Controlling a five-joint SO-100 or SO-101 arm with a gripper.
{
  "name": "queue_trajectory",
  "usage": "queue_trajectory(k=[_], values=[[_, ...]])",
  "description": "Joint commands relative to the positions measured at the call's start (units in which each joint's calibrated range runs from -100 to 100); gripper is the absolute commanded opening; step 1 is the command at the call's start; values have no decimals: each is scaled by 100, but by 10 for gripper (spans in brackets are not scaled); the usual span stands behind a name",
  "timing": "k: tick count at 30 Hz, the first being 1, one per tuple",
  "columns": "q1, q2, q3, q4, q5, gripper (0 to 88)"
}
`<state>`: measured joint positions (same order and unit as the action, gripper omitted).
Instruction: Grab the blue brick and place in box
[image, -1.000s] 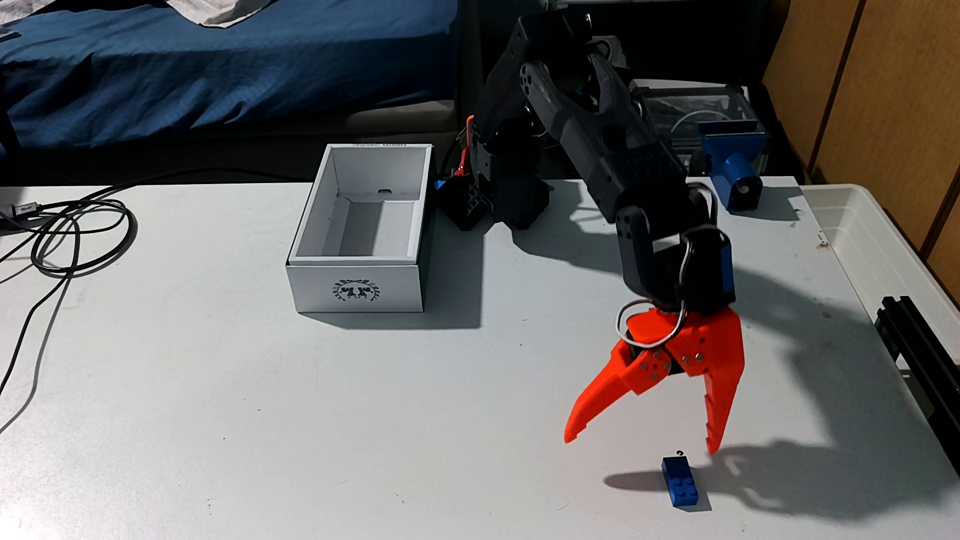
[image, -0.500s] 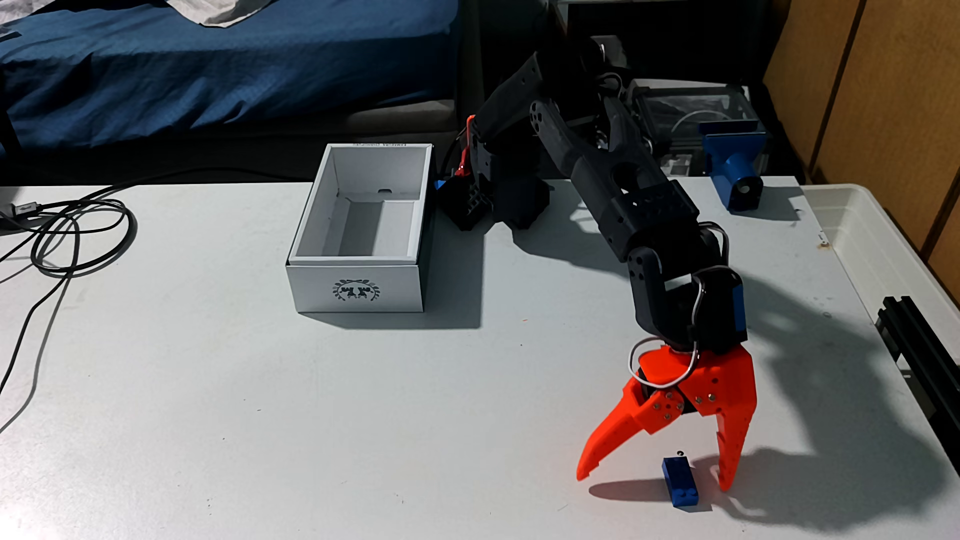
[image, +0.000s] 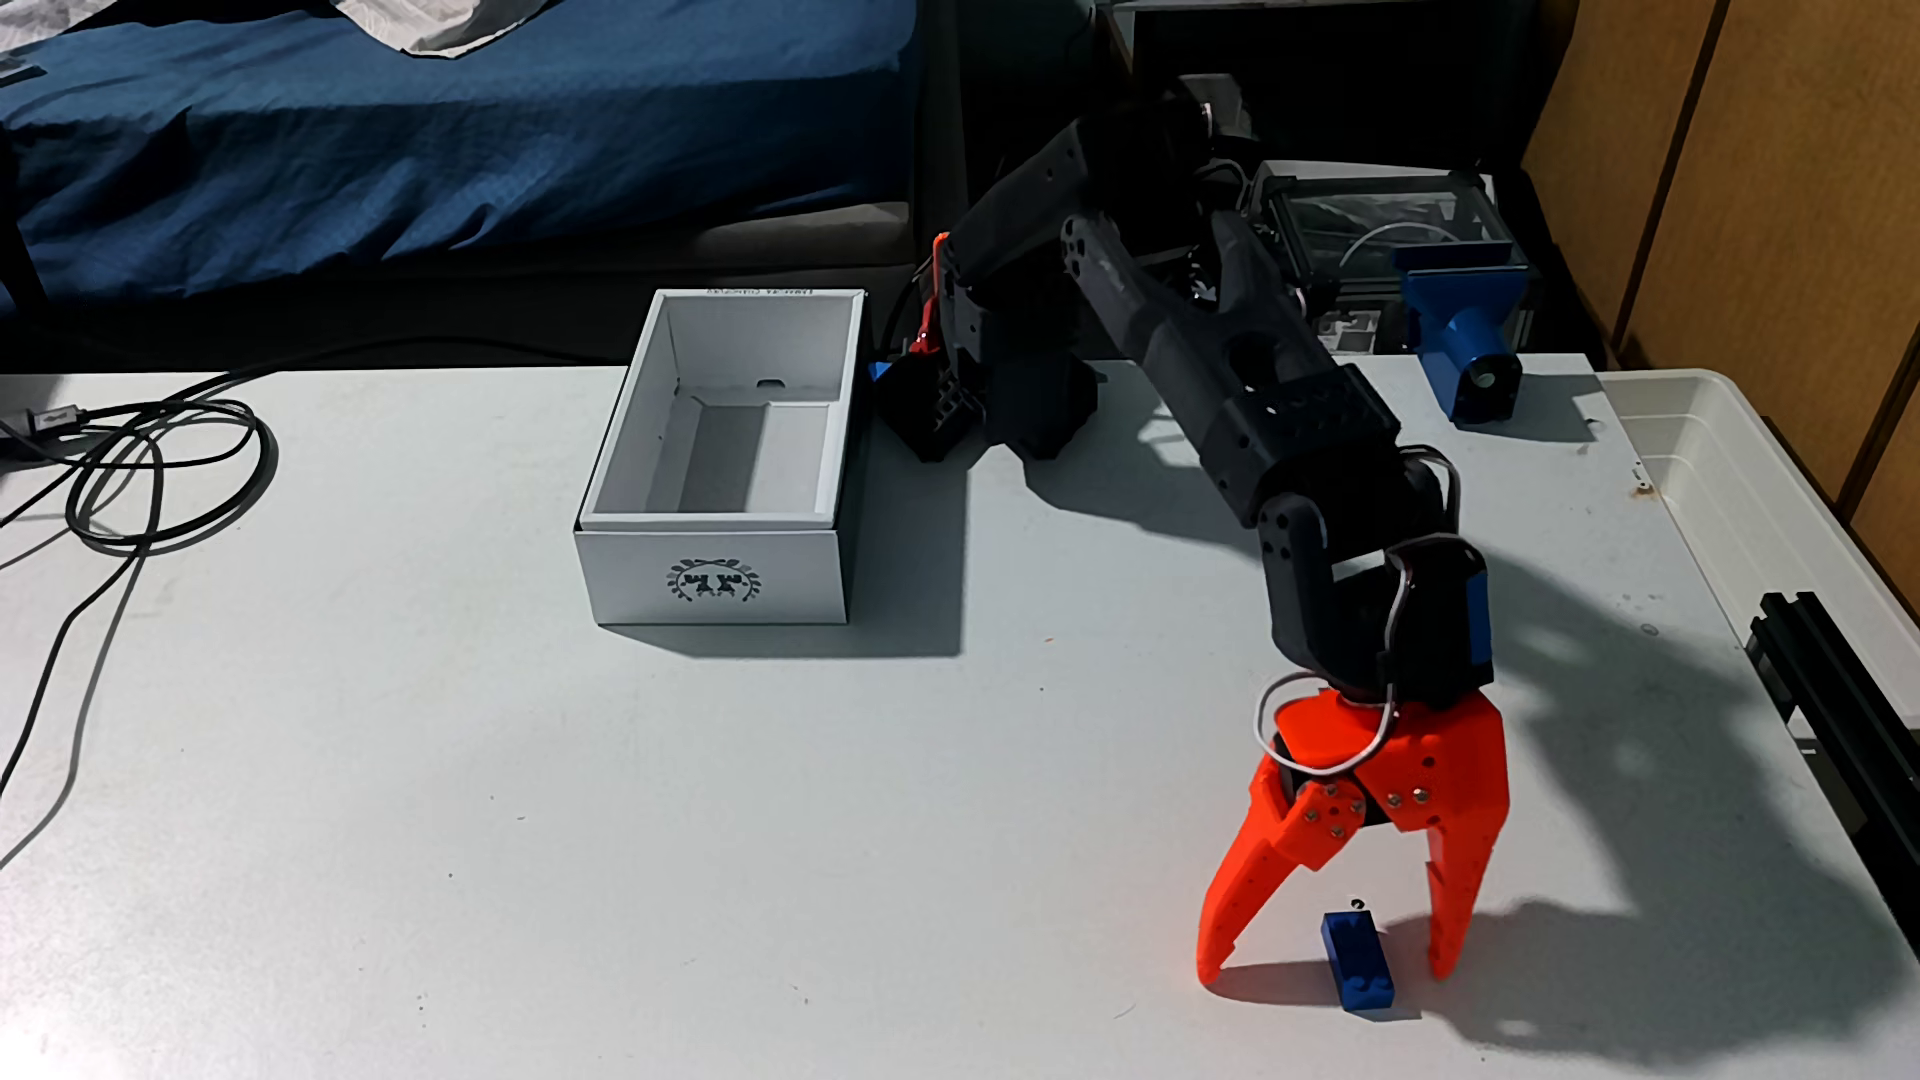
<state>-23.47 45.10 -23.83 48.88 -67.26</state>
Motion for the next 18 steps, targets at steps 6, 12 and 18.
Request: queue_trajectory(k=[6,12,18], values=[[7,-15,-66,373,41,318],[44,-7,-377,1209,41,198],[81,1,-563,1734,62,166]])
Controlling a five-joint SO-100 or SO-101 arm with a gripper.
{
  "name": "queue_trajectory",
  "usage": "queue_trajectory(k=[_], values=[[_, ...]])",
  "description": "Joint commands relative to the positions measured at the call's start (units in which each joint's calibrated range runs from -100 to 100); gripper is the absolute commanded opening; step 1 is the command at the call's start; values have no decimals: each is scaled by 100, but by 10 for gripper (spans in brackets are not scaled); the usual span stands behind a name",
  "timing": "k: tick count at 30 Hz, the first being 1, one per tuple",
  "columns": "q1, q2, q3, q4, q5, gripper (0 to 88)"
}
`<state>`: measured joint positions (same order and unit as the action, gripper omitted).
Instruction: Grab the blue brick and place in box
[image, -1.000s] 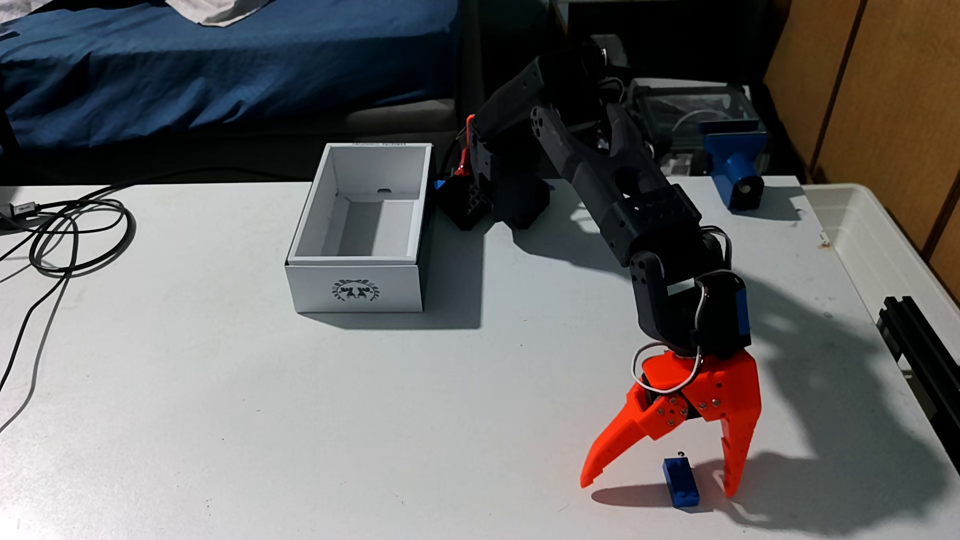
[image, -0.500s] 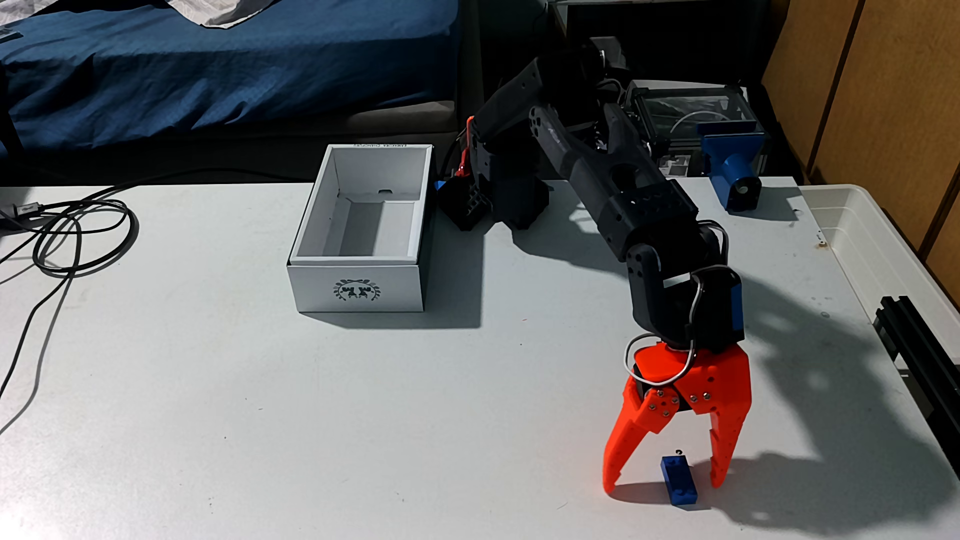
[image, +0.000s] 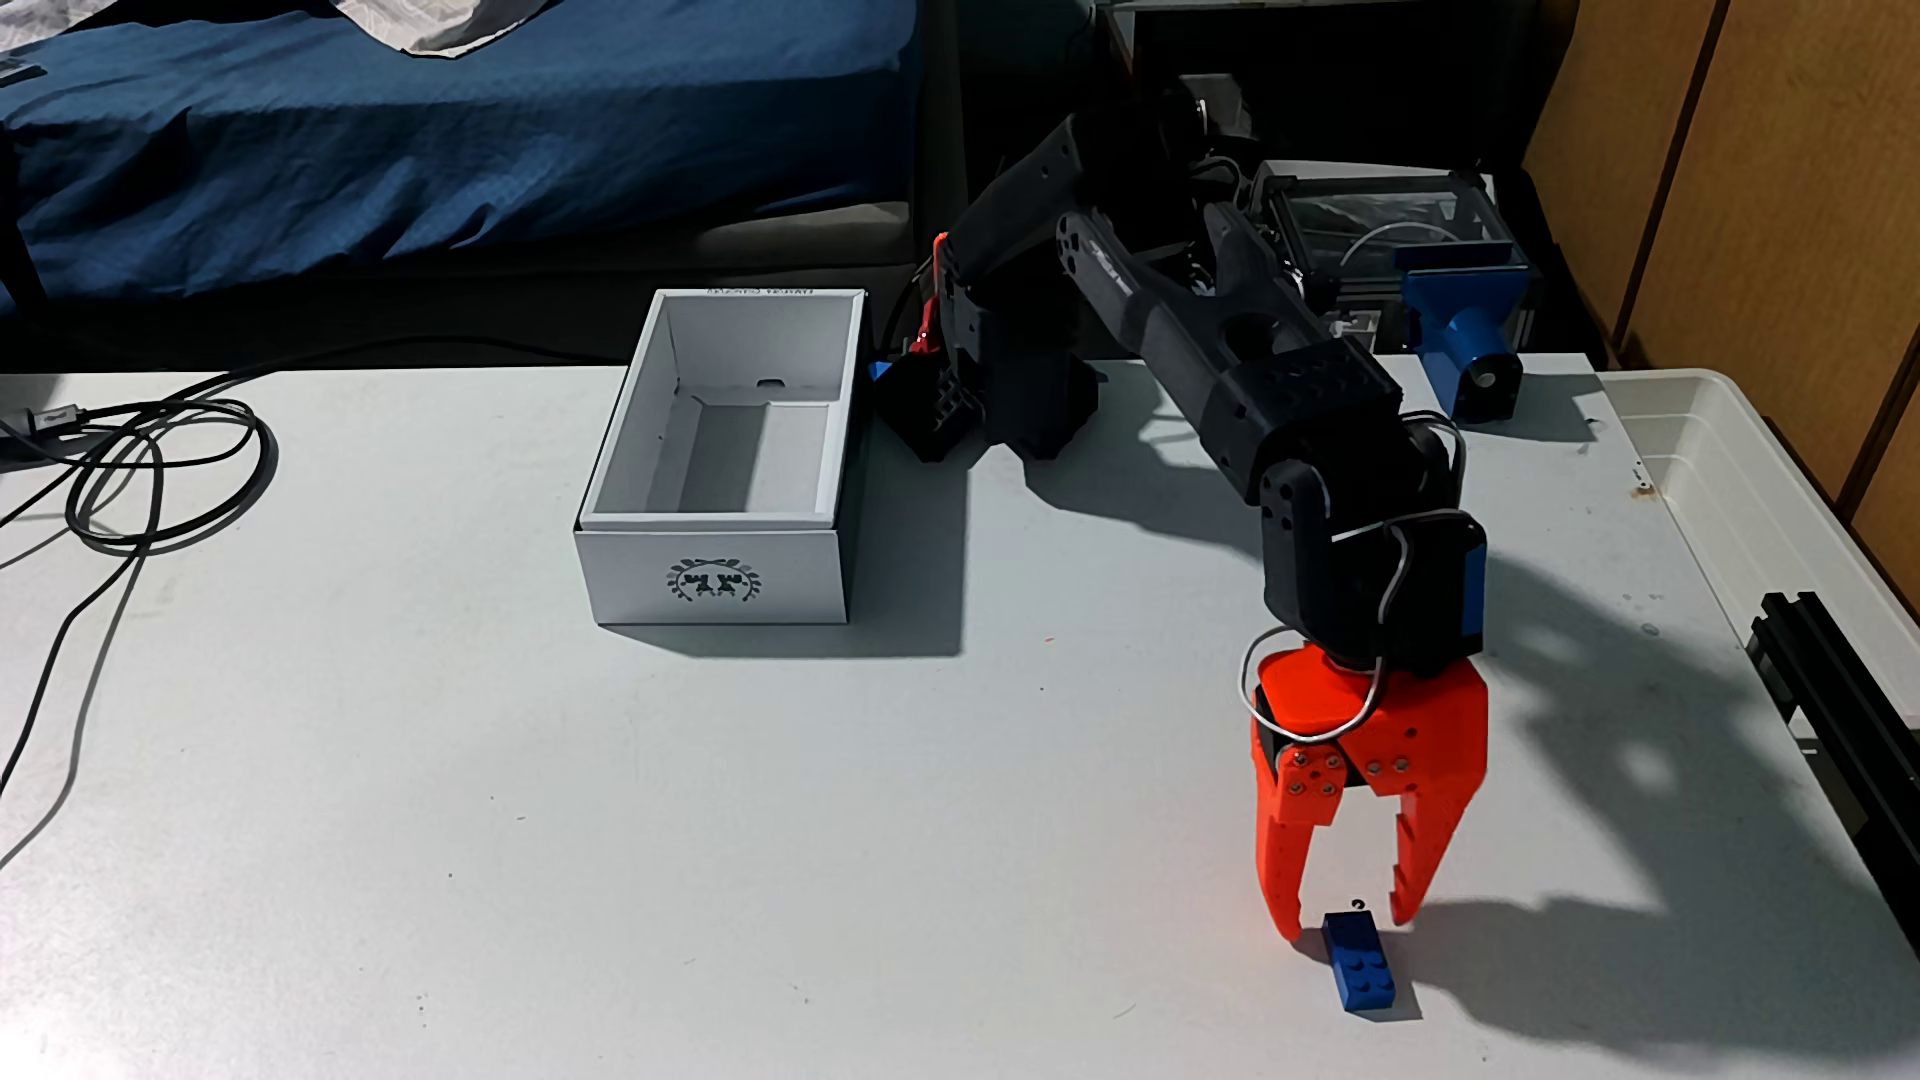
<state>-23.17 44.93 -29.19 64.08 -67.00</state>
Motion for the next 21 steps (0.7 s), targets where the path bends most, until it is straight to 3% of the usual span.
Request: queue_trajectory(k=[1,21], values=[[66,18,-27,223,36,166],[245,103,-195,137,-6,174]])
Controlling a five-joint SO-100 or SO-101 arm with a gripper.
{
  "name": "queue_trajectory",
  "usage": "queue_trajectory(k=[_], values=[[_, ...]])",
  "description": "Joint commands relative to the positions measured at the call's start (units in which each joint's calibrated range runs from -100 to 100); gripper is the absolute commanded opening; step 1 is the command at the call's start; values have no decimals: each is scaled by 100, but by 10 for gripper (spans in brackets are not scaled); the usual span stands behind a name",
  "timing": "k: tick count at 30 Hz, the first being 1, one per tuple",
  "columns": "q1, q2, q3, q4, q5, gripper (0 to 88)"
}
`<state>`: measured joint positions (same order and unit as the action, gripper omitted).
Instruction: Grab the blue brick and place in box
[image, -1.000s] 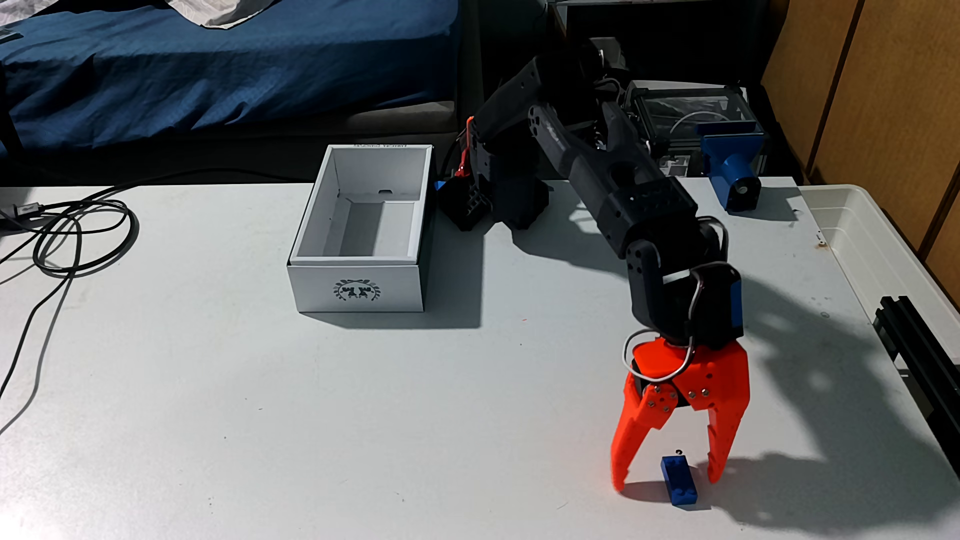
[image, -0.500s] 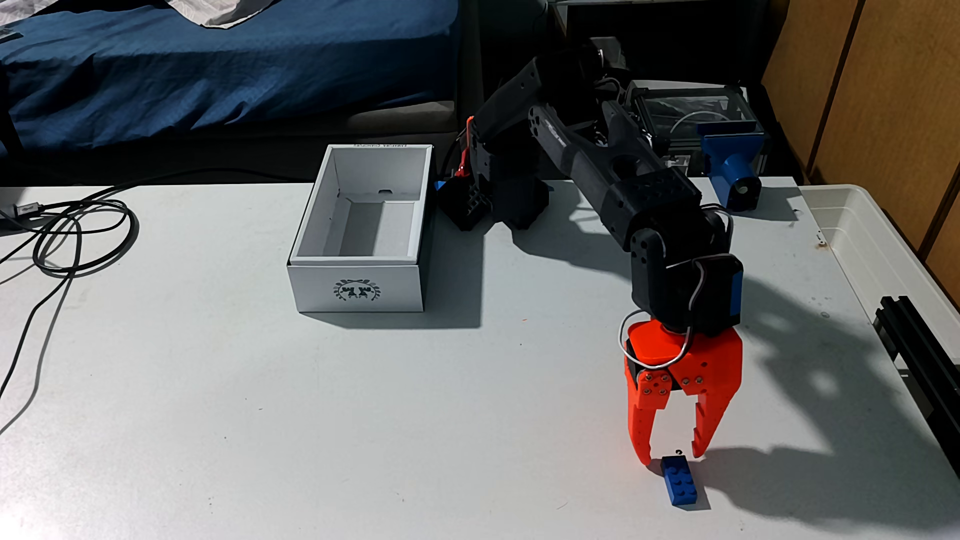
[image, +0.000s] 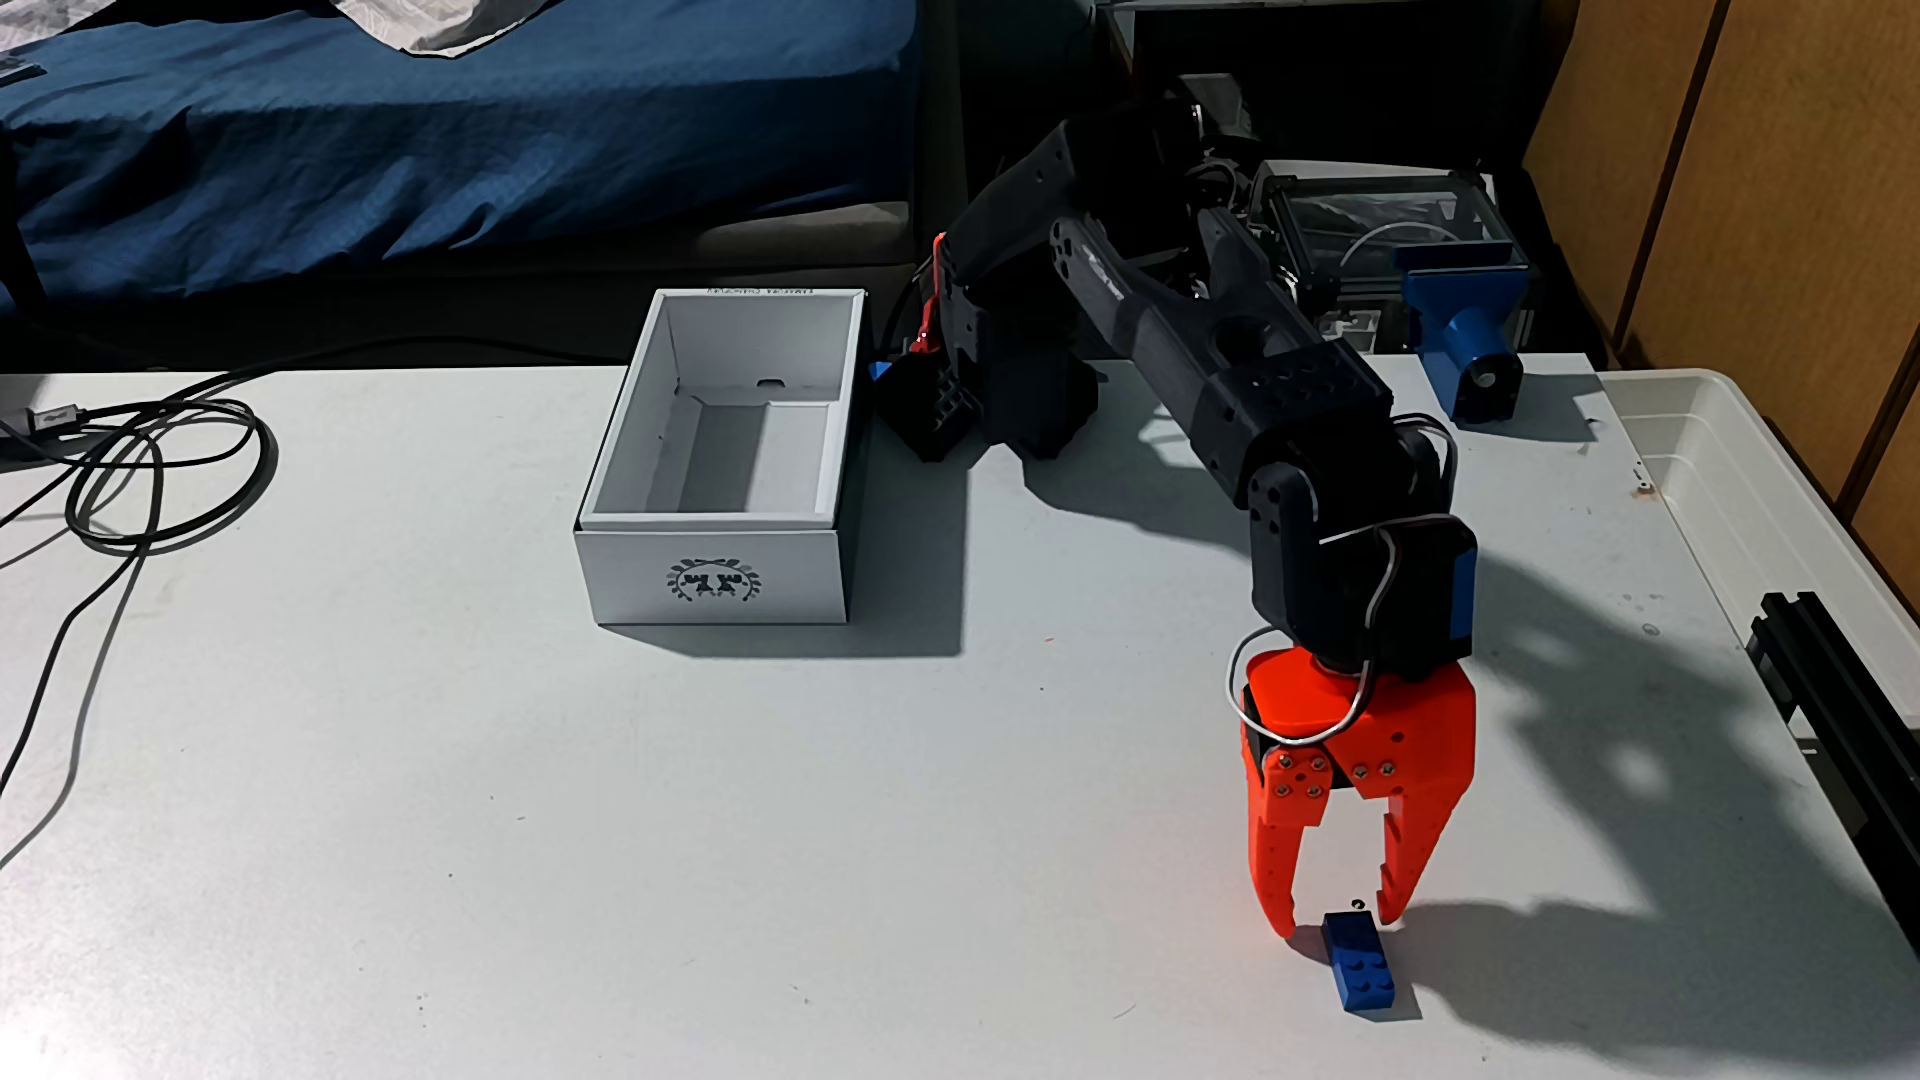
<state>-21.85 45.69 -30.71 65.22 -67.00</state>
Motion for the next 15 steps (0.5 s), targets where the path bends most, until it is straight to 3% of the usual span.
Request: queue_trajectory(k=[1,15], values=[[112,27,-70,23,-6,174],[112,35,-256,23,15,169]])
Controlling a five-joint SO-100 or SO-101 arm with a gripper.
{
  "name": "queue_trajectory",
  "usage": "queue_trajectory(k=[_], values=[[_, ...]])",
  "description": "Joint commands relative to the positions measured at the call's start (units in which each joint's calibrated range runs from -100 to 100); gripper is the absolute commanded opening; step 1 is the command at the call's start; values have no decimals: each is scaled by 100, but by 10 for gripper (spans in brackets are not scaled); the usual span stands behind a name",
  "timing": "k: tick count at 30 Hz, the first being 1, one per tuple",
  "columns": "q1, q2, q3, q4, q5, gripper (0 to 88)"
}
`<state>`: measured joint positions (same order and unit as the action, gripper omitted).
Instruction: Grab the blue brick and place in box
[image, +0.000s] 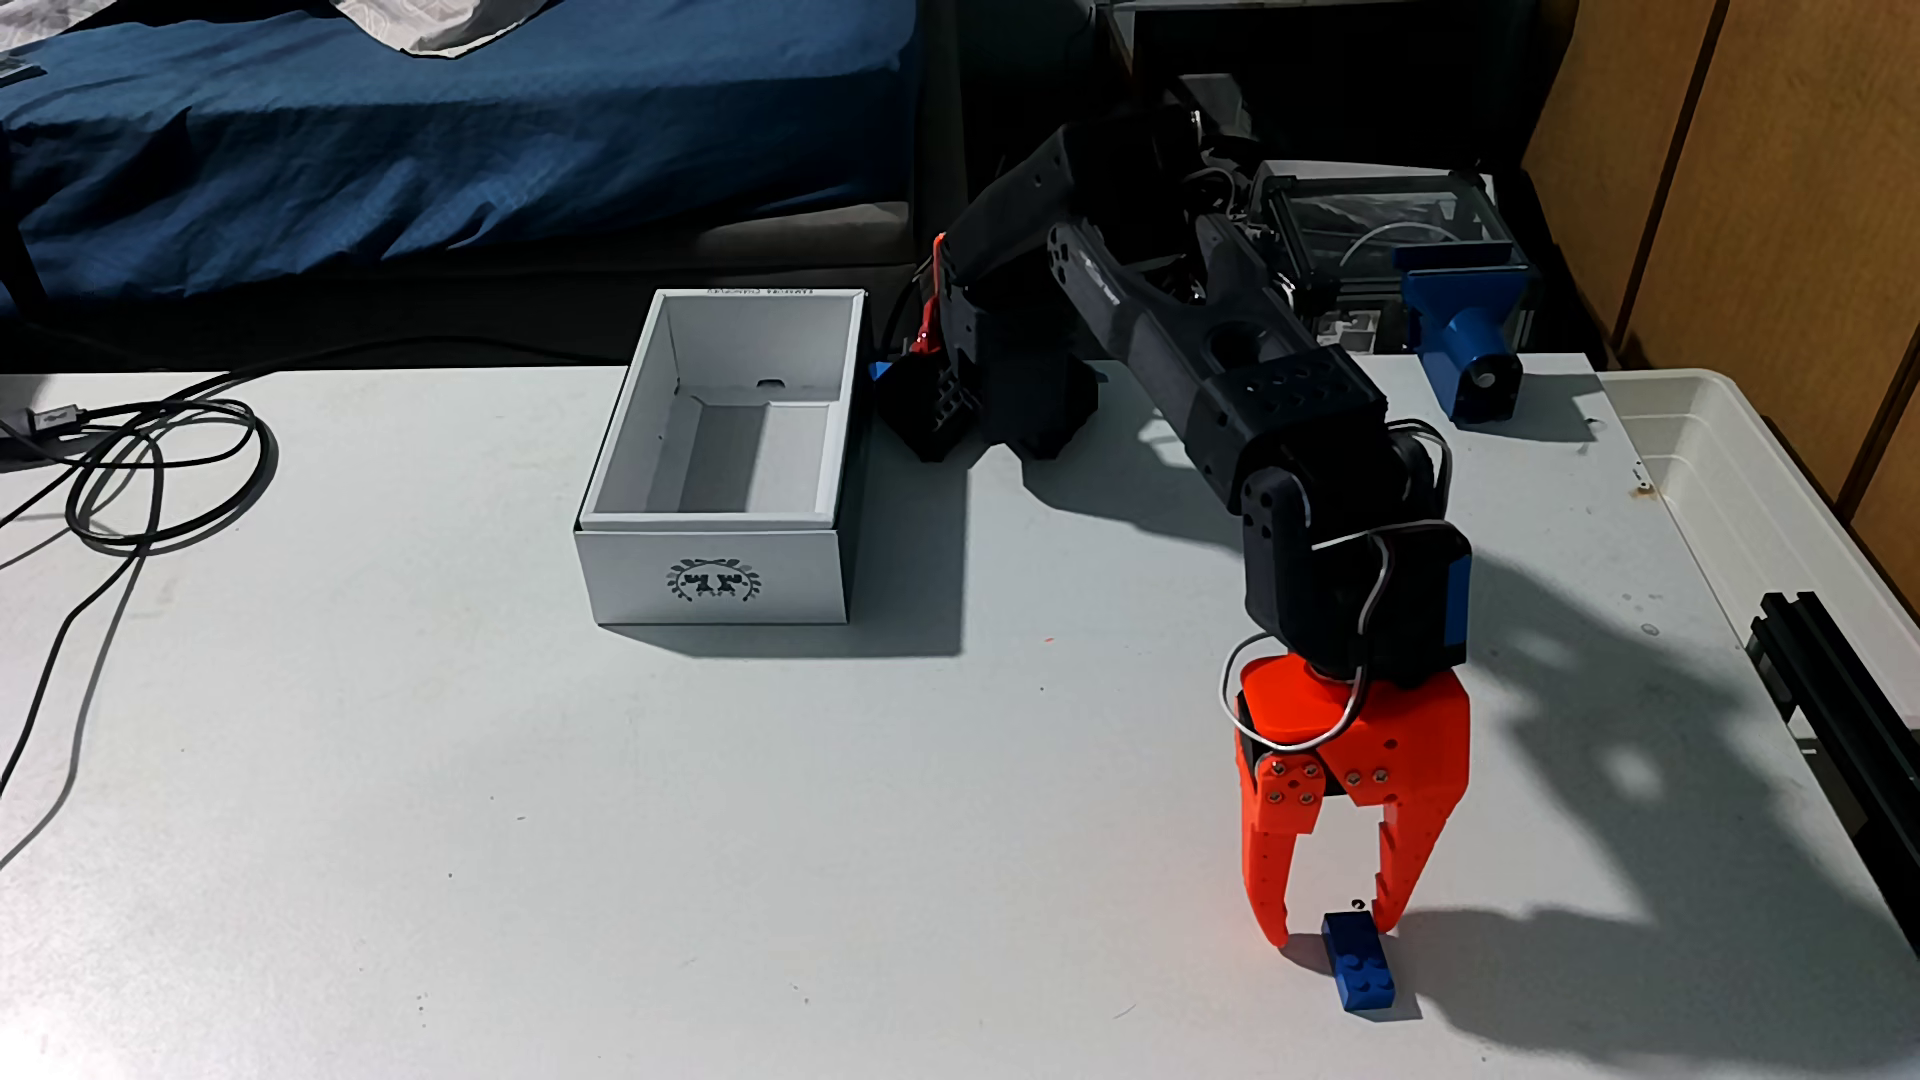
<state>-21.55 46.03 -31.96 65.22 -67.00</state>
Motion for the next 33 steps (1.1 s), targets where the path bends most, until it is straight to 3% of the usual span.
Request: queue_trajectory(k=[1,33], values=[[82,2,-131,23,20,169],[67,-7,-140,-20,62,114]])
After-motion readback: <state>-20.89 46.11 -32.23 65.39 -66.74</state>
